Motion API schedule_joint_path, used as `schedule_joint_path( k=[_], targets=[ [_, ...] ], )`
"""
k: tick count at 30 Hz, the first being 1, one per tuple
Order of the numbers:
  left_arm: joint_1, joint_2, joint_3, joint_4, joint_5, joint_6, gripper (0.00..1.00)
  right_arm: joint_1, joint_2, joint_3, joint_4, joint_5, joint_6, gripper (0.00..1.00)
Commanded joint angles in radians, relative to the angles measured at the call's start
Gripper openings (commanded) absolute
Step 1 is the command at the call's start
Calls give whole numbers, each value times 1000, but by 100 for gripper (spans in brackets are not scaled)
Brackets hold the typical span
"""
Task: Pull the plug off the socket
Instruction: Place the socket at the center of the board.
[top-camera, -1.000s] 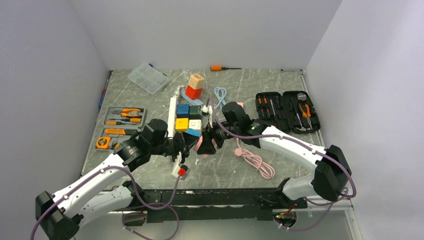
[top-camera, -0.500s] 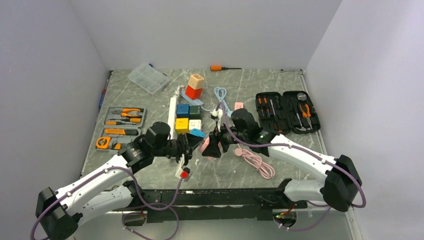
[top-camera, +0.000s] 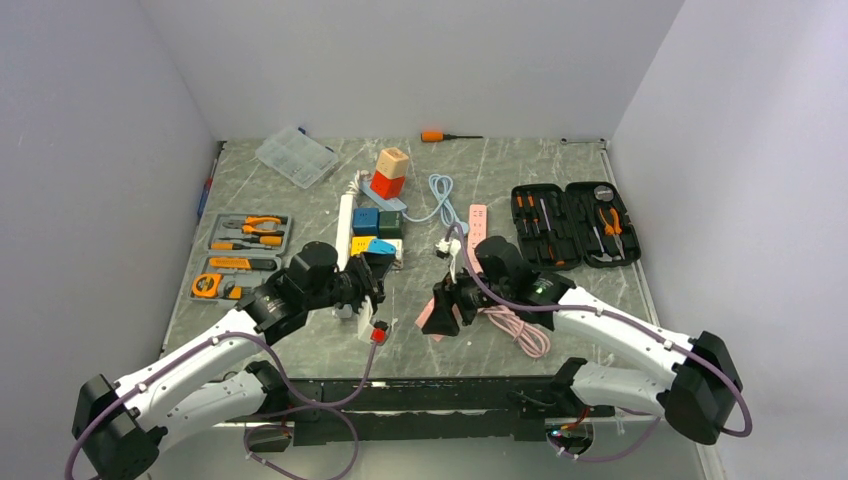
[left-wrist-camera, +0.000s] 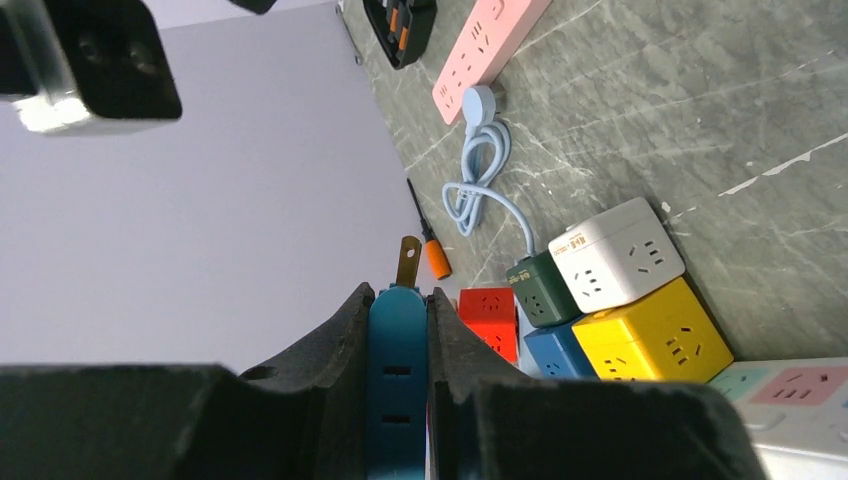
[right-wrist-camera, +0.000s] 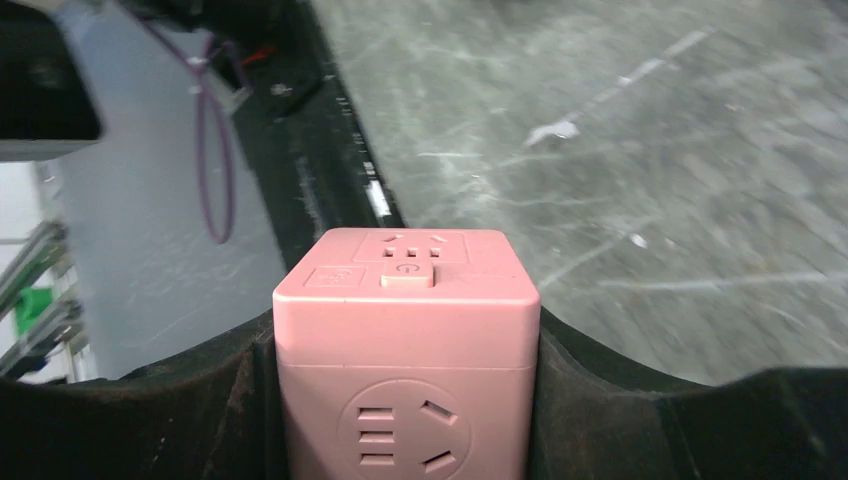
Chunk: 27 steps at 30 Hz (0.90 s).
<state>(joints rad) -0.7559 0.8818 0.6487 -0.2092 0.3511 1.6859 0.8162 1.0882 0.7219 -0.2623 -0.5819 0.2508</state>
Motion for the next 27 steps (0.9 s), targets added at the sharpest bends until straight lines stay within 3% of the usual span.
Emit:
schedule_joint_path(
  k=[1,9,13,17,20,23,27],
  targets=[
    [1,1,6,22,-19,19,0,-9,2,10,-48,284,49,0],
    [0,6,15,-26,25,20,0,-64,357,56,26,439,192,0],
    [0,21,41,-50,22,-7,0,-63,458,28,105,477,202,0],
    [1,26,50,-56,36,-25,0,-63,508,27,51,630,238,0],
    [0,30,56,-76,58,-36,0,-62,491,22,-35,801,285,13],
    [1,47,65,-97,78,-46,0,-63,466,30,-131,937,334,14],
    [1,86,99,-151,106,-51,0,-63,430,31,-211,1012,388,32]
  ],
)
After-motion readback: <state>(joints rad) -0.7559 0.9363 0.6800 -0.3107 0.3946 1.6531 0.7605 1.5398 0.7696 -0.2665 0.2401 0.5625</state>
